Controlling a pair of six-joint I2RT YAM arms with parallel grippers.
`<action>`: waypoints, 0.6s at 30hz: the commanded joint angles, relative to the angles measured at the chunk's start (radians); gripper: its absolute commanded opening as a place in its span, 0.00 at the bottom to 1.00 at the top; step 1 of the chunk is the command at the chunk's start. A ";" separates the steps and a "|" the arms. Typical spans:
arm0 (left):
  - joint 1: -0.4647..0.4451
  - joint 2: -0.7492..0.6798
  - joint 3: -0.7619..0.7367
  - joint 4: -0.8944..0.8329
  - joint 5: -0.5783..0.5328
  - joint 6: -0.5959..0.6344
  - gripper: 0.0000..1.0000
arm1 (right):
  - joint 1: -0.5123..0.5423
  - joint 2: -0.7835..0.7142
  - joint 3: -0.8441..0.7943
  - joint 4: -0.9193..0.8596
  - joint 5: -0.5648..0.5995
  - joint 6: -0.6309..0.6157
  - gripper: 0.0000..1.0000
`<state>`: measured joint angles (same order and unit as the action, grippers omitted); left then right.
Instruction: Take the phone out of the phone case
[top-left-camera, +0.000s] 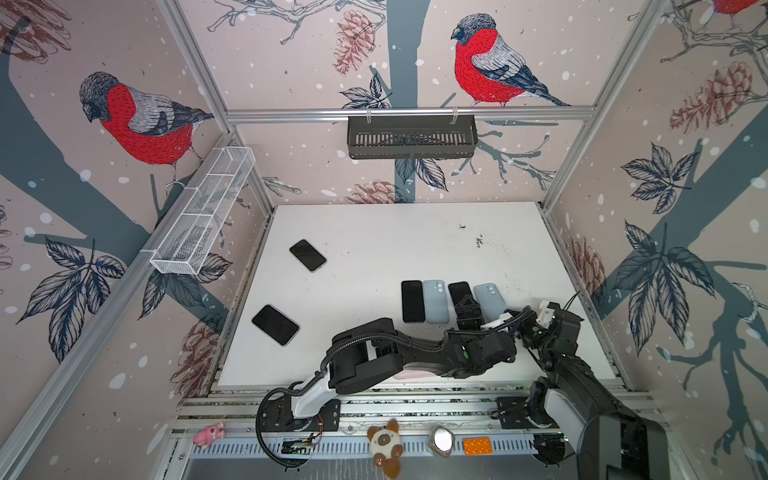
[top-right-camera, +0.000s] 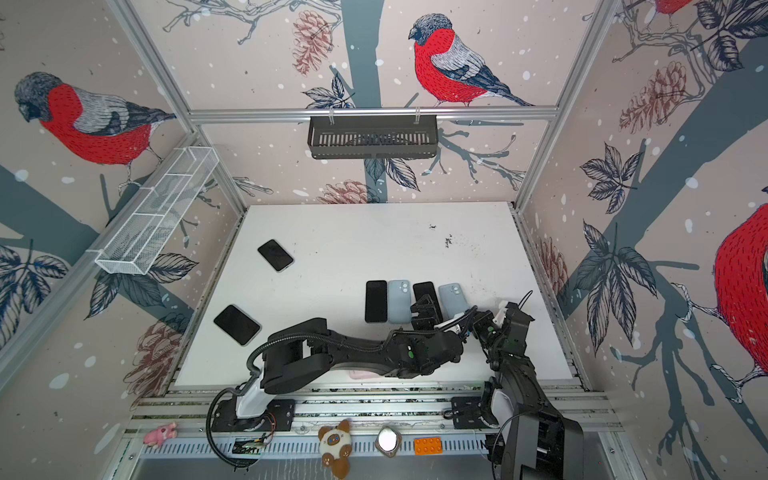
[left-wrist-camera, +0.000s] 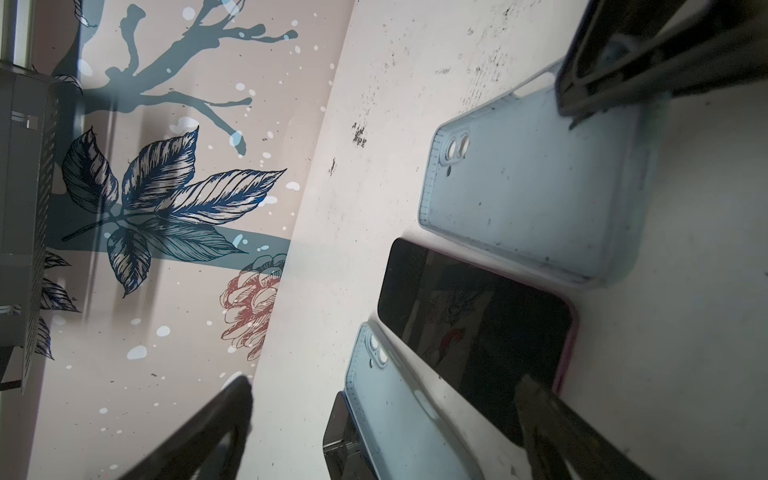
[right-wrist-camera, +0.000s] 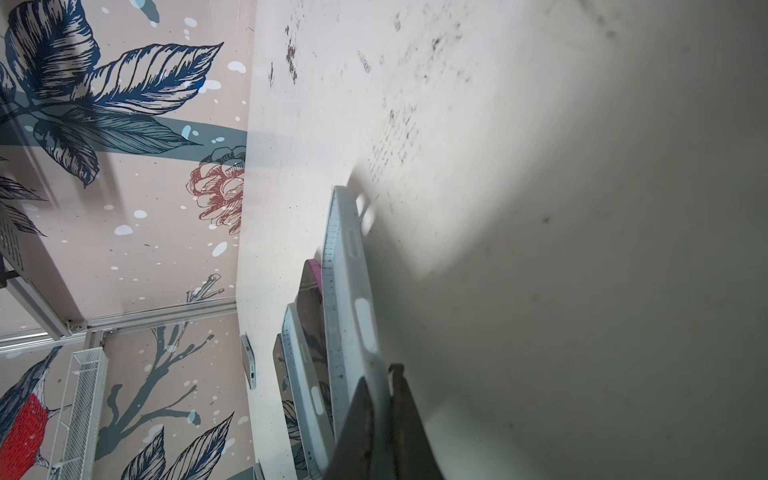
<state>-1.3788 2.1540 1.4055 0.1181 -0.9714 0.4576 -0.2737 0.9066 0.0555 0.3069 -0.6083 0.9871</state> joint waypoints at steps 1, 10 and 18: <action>-0.001 -0.018 -0.003 -0.011 -0.016 -0.034 0.98 | -0.001 0.007 0.012 0.006 0.012 -0.034 0.00; -0.007 -0.203 -0.036 -0.086 0.028 -0.233 0.98 | 0.001 0.015 0.021 -0.015 0.083 -0.081 0.00; -0.006 -0.385 -0.121 -0.210 0.042 -0.500 0.98 | 0.071 0.115 0.006 0.099 0.165 -0.076 0.00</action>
<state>-1.3838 1.8130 1.2995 -0.0292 -0.9352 0.0998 -0.2241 0.9966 0.0650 0.3302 -0.4923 0.9157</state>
